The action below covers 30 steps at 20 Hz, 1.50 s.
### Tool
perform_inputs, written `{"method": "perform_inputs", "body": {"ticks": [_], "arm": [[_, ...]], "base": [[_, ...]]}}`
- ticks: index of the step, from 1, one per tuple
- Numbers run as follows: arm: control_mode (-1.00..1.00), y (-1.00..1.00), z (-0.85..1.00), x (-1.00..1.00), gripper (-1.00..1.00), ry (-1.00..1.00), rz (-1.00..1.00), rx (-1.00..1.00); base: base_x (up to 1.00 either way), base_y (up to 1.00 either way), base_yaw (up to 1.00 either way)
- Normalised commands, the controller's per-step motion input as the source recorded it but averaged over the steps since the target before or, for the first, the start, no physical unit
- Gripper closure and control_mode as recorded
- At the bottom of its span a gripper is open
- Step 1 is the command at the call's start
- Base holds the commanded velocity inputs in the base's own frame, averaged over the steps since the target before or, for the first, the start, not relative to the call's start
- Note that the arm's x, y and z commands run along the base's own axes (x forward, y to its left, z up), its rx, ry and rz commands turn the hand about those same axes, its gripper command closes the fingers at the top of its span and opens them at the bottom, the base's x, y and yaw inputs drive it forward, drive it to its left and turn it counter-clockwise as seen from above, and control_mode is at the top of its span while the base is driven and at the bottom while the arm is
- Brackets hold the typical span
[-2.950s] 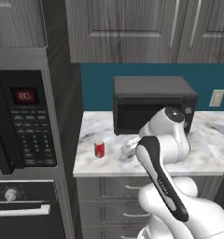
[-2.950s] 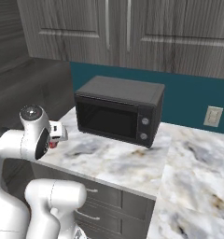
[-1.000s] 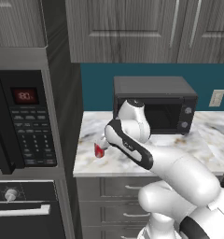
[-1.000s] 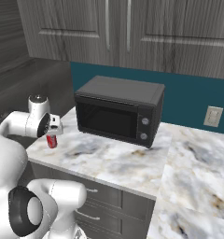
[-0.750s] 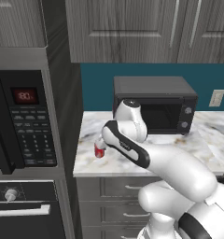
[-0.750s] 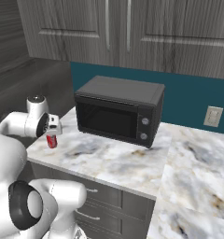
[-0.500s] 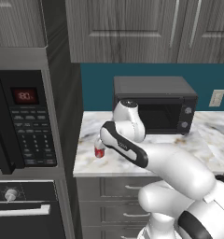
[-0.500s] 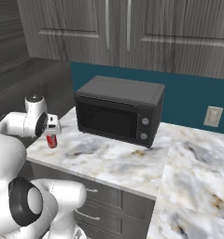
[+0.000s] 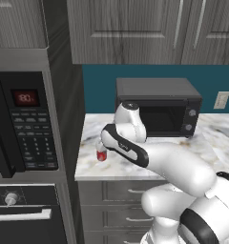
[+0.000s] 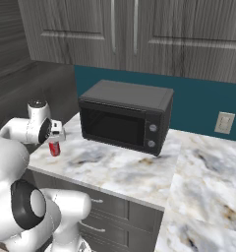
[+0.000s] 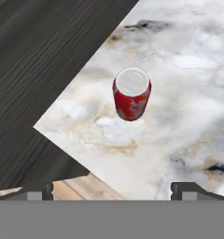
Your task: Four empty soda cans are scattered around the kitchen. Gather all the cans and cluster them next to the stove for recycling.
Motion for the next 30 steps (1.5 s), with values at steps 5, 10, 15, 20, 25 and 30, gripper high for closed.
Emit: {"method": "perform_inputs", "body": {"ticks": [5,10,15,20,25,30], "arm": [[-1.0,0.0,-0.14,0.22,-1.0,0.02,0.0,-0.01],[-1.0,0.0,-0.17,0.24,-1.0,0.06,0.0,-0.04],[-1.0,0.05,-0.1,0.21,-1.0,0.06,0.0,-0.03],[-1.0,0.1,-0.02,0.18,-1.0,0.06,0.0,-0.01],[-1.0,0.09,-0.11,0.14,-1.0,0.06,0.04,-0.02],[-1.0,0.02,-0.22,0.11,-1.0,0.0,0.08,-0.07]], "base": [[0.0,0.0,0.0],[0.0,0.0,0.0],[0.0,0.0,0.0],[0.0,0.0,0.0],[0.0,0.0,0.0],[0.0,0.0,0.0]]}}
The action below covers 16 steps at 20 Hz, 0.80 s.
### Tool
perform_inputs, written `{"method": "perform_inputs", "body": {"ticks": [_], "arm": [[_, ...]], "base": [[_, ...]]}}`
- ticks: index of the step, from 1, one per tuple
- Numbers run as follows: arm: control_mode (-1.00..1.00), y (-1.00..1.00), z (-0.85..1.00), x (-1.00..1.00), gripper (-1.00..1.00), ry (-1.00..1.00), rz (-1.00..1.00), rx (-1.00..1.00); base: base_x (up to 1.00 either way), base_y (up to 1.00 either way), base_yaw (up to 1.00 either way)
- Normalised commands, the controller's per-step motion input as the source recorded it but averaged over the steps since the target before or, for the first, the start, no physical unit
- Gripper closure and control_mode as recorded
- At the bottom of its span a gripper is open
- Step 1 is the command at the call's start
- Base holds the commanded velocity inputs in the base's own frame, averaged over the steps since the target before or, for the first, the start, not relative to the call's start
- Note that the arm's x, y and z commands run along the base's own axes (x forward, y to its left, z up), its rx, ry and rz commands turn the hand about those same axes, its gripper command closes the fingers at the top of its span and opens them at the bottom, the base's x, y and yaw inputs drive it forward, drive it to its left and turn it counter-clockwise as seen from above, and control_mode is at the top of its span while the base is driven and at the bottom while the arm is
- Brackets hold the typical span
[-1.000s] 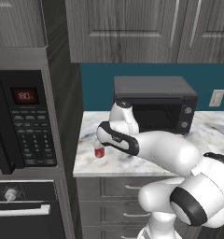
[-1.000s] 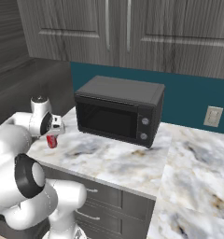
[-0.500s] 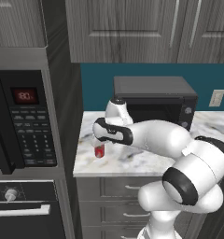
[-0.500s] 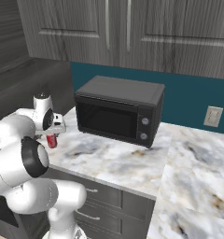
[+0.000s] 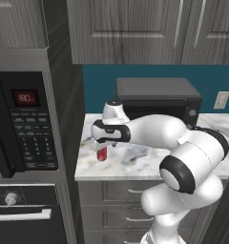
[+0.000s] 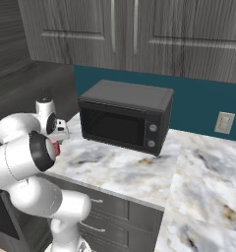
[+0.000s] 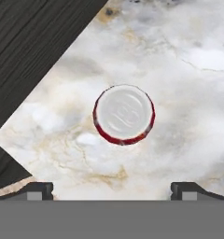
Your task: Four empty soda cans are scattered around the kitchen. Gather all the cans and cluster them next to the stove for recycling.
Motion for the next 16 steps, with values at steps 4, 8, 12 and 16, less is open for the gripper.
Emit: {"method": "perform_inputs", "body": {"ticks": [4,8,12,16], "arm": [[-1.0,0.0,-0.16,0.12,-1.0,0.0,0.09,-0.07],[-1.0,0.0,-0.08,0.16,-1.0,0.0,0.07,-0.01],[-1.0,0.02,-0.01,0.26,-1.0,0.02,0.05,0.0],[-1.0,0.01,-0.01,0.18,-1.0,0.02,0.04,0.0]], "base": [[0.0,0.0,0.0],[0.0,0.0,0.0],[0.0,0.0,0.0],[0.0,0.0,0.0]]}}
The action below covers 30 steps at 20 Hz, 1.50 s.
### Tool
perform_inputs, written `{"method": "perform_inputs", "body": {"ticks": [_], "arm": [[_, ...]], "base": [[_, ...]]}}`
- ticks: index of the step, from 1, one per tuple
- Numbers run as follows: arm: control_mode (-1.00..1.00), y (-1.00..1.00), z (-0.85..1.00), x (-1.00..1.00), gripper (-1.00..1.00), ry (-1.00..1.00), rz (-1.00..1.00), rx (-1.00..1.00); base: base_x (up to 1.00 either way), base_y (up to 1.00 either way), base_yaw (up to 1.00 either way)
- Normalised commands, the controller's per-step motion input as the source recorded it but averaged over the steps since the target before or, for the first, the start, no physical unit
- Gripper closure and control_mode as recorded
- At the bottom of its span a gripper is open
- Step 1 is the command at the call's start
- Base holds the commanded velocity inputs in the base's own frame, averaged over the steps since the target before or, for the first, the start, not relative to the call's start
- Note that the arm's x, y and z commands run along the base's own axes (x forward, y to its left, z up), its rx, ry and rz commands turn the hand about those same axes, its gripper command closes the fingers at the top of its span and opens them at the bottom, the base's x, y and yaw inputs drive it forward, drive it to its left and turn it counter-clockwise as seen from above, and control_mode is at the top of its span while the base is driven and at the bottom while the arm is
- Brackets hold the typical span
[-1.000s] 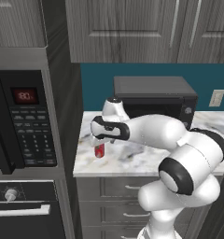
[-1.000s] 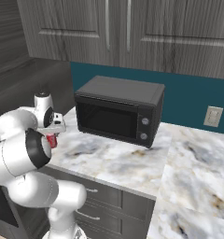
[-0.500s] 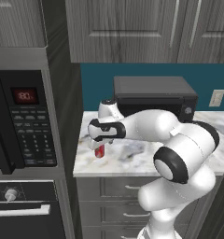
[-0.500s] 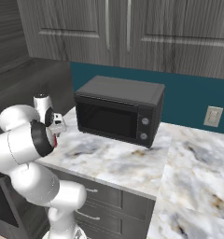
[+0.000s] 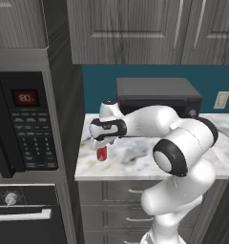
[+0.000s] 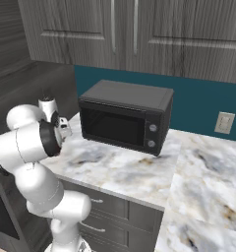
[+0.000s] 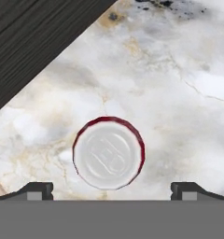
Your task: Four empty soda cans are scattered around the kitchen. Gather all the cans and cluster them next to the stove for recycling.
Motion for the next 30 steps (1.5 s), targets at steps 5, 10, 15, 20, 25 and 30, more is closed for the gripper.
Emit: {"method": "perform_inputs", "body": {"ticks": [5,10,15,20,25,30], "arm": [[-1.0,0.09,-0.06,0.17,-1.0,0.02,0.04,0.0],[-1.0,0.08,-0.12,0.12,-1.0,0.03,0.02,0.0],[-1.0,0.03,-0.17,0.01,-1.0,0.01,0.0,0.0],[-1.0,0.06,-0.2,0.01,-1.0,0.02,0.0,-0.02],[-1.0,0.04,-0.2,0.07,-1.0,0.03,0.0,-0.02],[-1.0,0.02,-0.15,0.02,1.0,0.02,0.0,-0.01]], "base": [[0.0,0.0,0.0],[0.0,0.0,0.0],[0.0,0.0,0.0],[0.0,0.0,0.0],[0.0,0.0,0.0],[0.0,0.0,0.0]]}}
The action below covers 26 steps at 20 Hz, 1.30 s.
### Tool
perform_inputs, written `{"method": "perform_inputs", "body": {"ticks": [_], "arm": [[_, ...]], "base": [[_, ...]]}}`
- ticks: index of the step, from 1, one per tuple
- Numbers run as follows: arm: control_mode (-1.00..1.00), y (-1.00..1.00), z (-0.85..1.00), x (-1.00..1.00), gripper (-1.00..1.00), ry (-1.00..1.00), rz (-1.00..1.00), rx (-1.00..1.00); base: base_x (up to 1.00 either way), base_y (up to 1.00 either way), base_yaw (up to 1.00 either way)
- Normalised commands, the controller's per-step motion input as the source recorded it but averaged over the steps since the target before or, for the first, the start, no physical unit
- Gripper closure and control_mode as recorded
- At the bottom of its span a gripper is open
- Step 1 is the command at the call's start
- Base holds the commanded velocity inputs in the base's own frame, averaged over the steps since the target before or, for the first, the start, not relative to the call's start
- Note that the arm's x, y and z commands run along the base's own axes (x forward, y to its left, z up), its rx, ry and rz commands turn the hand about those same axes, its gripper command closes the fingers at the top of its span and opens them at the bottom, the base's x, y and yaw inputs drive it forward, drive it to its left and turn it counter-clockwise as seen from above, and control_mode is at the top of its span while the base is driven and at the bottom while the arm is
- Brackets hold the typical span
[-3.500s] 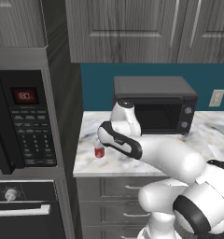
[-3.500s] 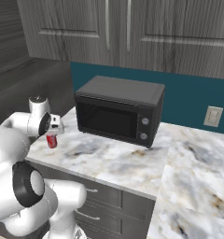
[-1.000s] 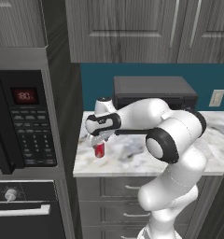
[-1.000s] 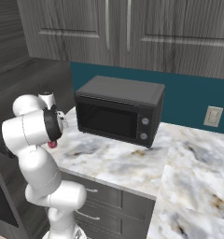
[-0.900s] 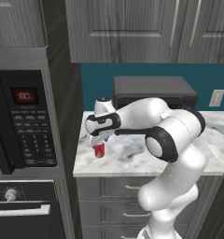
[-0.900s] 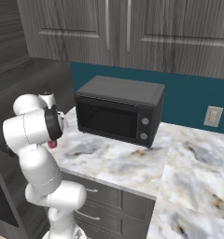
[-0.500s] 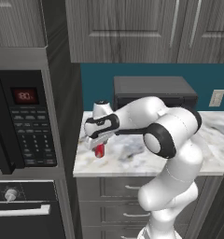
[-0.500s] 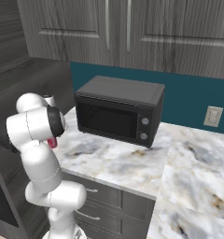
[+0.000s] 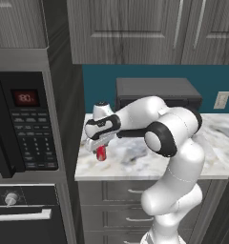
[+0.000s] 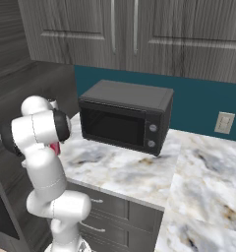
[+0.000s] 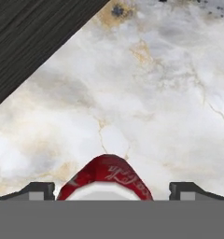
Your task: Four empty soda cans are scattered around the kitchen. Gather all the cans and cluster them next to the stove for recycling.
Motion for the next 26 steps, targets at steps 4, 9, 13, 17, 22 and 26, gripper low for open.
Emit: {"method": "perform_inputs", "body": {"ticks": [4,9,13,17,22,26], "arm": [[-1.0,0.02,-0.12,0.0,1.0,0.03,0.0,0.0],[-1.0,0.0,0.04,-0.26,1.0,-0.03,0.0,0.0],[-1.0,-0.04,0.44,-0.78,1.0,-0.19,0.0,0.01],[-1.0,-0.18,0.51,-0.74,1.0,-0.19,0.0,0.05],[-1.0,-0.5,0.57,-0.81,1.0,-0.14,-0.03,0.13],[-1.0,-0.65,0.51,-0.87,1.0,-0.06,-0.1,0.13]], "base": [[0.0,0.0,0.0],[0.0,0.0,0.0],[0.0,0.0,0.0],[0.0,0.0,0.0],[0.0,0.0,0.0],[0.0,0.0,0.0]]}}
